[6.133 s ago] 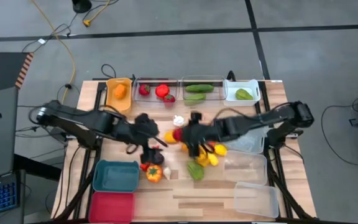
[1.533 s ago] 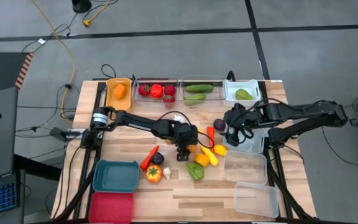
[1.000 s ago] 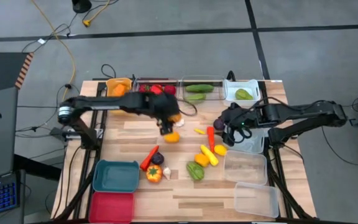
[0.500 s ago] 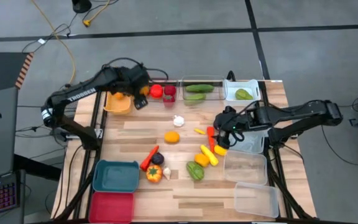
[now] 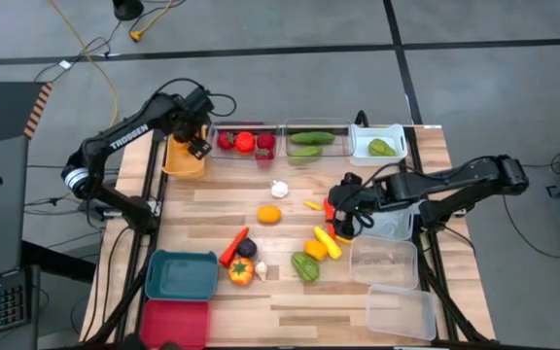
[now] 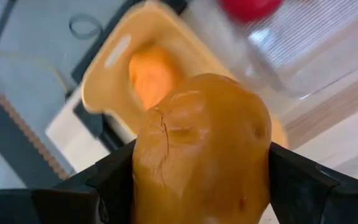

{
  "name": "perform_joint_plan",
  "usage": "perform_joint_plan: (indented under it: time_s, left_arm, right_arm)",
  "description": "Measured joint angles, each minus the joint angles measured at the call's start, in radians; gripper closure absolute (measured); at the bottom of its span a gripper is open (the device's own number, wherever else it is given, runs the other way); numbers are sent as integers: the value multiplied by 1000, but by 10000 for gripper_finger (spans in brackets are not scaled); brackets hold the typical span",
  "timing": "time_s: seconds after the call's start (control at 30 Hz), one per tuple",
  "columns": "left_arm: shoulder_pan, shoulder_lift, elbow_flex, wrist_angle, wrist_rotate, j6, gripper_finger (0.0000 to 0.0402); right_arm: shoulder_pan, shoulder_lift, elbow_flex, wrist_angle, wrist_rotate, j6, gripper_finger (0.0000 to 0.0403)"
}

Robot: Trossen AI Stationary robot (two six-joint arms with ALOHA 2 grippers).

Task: Sort produce into baskets
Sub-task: Put the brown potato into the yellow bin

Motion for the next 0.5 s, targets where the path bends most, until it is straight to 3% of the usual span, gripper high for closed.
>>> perform_joint_plan:
  time_s: [0.5]
  left_arm:
    - [53, 2, -118, 49, 2, -12, 116]
  right_arm:
    - [50, 10, 0, 64, 0, 0, 8]
